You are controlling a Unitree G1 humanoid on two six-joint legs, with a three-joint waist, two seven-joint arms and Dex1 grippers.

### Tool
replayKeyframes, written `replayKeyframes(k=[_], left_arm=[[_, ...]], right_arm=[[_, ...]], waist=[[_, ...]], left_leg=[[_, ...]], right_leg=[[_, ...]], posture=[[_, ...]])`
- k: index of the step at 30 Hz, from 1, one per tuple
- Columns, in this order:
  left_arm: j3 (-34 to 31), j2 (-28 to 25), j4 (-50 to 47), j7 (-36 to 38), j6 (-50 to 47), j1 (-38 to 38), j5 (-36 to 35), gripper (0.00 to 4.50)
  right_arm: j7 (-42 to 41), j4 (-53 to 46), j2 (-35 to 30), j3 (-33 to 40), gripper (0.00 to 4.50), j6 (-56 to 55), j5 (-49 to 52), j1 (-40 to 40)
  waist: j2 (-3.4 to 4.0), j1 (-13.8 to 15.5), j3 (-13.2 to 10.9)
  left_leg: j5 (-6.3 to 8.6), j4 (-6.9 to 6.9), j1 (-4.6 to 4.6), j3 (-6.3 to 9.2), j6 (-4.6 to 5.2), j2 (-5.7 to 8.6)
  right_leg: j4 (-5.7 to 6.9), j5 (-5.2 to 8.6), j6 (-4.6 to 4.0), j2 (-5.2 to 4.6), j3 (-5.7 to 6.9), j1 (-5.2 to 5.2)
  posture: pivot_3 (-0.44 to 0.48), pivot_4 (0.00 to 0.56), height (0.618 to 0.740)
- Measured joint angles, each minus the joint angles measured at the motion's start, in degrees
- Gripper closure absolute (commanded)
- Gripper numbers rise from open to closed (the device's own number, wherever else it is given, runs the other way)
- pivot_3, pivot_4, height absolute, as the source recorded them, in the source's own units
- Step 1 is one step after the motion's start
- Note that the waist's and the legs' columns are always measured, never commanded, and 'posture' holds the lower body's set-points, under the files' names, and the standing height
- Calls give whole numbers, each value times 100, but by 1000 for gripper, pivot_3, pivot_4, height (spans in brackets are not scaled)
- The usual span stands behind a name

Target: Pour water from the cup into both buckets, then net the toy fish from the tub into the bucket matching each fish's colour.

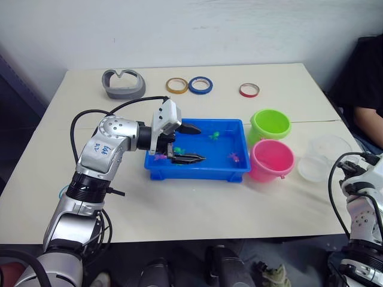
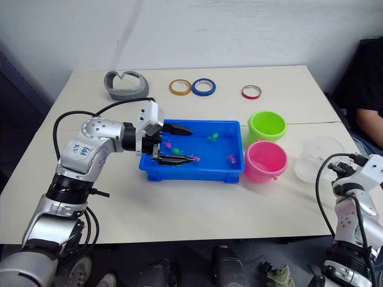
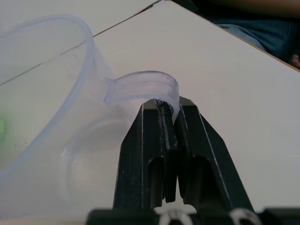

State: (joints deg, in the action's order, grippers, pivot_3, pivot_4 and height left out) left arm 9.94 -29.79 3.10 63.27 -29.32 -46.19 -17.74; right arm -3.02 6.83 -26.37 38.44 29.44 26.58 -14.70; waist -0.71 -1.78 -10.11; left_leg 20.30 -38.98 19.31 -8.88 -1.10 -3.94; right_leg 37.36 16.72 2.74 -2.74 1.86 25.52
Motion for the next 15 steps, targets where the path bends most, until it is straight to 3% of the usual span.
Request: replayKeyframes(k=[9, 15], left_arm=[[-96, -1, 407, 122, 185, -6, -22, 0], [-102, -131, 516, 385, 213, -20, -28, 0]], right_arm=[[-336, -1538, -1015, -65, 4433, 971, 113, 336], [-660, -2161, -1636, -504, 4433, 1432, -6, 440]], waist=[[10, -14, -11], [8, -13, -12]], left_leg=[[2, 9, -3, -12, -3, 0], [3, 18, -3, -18, -7, 1]], right_leg=[[-5, 1, 2, 6, -11, 6], [-16, 1, 2, 7, -14, 10]], posture=[[0, 150, 727], [0, 150, 727]])
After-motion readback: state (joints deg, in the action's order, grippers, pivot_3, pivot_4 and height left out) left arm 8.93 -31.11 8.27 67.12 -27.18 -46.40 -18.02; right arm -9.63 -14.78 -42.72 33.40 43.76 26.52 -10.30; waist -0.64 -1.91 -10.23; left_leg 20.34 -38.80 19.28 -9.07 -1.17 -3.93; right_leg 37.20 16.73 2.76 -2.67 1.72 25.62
